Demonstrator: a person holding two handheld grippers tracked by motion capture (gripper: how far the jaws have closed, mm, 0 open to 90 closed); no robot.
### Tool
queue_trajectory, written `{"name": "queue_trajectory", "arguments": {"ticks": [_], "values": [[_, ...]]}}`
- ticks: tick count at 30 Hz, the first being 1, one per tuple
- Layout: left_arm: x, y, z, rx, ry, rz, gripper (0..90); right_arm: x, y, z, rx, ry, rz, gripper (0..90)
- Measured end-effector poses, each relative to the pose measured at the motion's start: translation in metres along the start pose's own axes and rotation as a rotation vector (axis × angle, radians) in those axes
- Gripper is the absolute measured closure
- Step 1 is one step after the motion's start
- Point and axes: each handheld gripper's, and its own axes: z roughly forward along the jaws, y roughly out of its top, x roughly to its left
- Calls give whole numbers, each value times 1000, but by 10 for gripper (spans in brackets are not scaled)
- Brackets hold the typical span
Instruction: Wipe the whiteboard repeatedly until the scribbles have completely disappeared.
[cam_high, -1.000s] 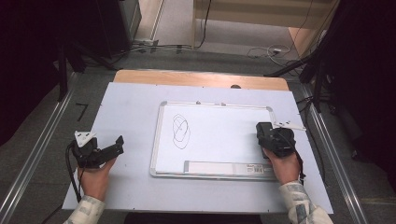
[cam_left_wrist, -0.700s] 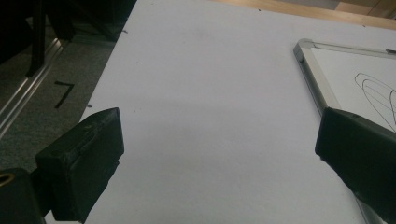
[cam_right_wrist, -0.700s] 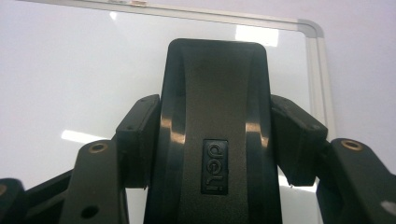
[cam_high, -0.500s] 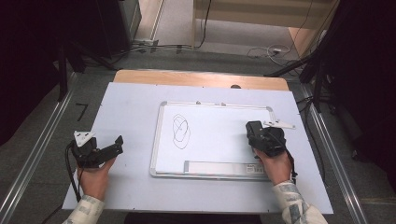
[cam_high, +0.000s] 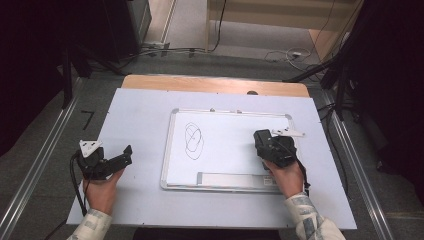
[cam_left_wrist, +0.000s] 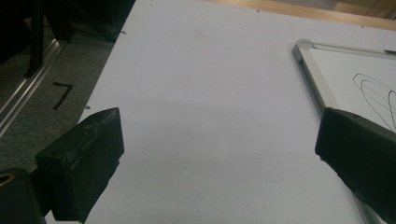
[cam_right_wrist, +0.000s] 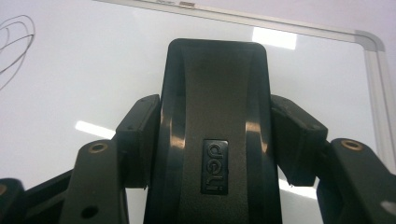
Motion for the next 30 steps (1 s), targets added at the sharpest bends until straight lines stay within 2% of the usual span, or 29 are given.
{"name": "queue_trajectory", "arguments": {"ticks": [7,9,14,30], "values": [[0,0,-1,1,-4,3,17,17,4,4,-1,27,-23,369],[0,0,-1,0,-5,3,17,26,6,7,2,39,-37,369],[0,0,-1,1,-7,5,18,40,8,11,0,53,-56,369],[0,0,0,2,-4,6,18,71,11,27,18,88,-92,368]]}}
